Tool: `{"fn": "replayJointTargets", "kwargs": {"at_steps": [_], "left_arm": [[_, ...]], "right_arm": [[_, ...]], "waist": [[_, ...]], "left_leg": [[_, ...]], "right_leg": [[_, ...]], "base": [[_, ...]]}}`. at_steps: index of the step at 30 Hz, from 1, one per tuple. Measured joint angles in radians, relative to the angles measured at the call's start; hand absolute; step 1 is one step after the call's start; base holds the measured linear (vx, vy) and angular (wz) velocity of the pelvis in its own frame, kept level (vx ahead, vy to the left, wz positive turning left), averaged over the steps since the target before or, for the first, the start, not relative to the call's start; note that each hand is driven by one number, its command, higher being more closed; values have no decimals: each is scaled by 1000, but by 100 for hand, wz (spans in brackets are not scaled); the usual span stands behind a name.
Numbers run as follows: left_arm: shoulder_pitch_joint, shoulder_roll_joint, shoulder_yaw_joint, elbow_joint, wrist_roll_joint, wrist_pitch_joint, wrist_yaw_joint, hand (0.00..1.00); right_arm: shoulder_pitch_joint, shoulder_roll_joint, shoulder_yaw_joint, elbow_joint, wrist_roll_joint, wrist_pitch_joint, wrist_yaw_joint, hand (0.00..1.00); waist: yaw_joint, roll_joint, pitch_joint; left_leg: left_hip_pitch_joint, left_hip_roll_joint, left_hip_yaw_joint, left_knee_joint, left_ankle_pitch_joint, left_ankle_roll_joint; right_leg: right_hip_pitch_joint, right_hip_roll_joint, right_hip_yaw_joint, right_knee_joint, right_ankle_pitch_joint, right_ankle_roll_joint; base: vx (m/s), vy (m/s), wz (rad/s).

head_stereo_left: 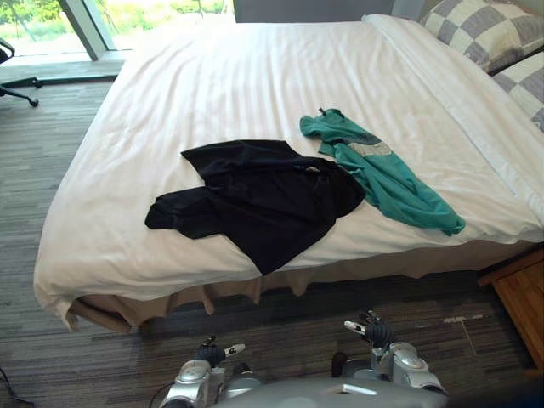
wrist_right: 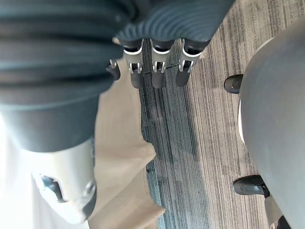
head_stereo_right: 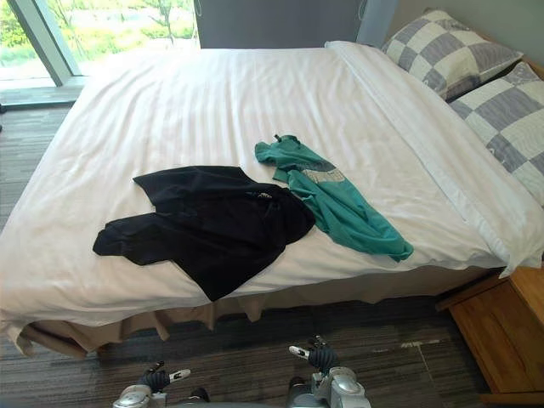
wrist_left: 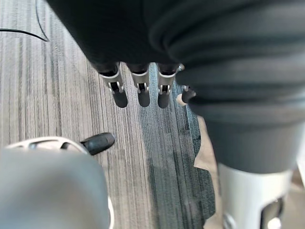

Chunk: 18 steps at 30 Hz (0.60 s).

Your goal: Tidy the bed and pick cloth on bed and put in laundry

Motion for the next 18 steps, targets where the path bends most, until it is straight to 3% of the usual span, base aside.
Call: {"fn": "replayJointTargets", "kwargs": {"at_steps": [4,7,13,18], "left_arm": [[-1,-34,0,-2,-2,-51,-7,0],[-1,-38,-7,-1,-41,-54,-10,0],[-6,-55,-9,-1,-103,-9,-16,0],[-1,-56,20,-1,-229,29,50,0]], "right_arm": [[19,-13,-4,-1,26,7,2,0],[6,-8,-3,0,53,12,-19,0],[10,1,-60,-2,240,66,-127,0],[74,5,-206,-4,422,89,-224,0]], "waist": [[2,26,-6],[1,16,-1],[-1,17,2],[2,18,3]], "left_leg": [[-5,-28,-5,2,6,9],[8,-34,8,2,7,9],[35,-31,22,2,7,10],[33,-26,1,0,2,16]], "right_leg": [[-13,-15,13,6,4,-3],[-13,-19,34,7,5,-4],[14,-18,28,2,5,-4],[31,-16,-4,-26,13,-1]], "base": [[119,21,4],[76,22,-17],[-20,2,-3],[-80,9,12]]}}
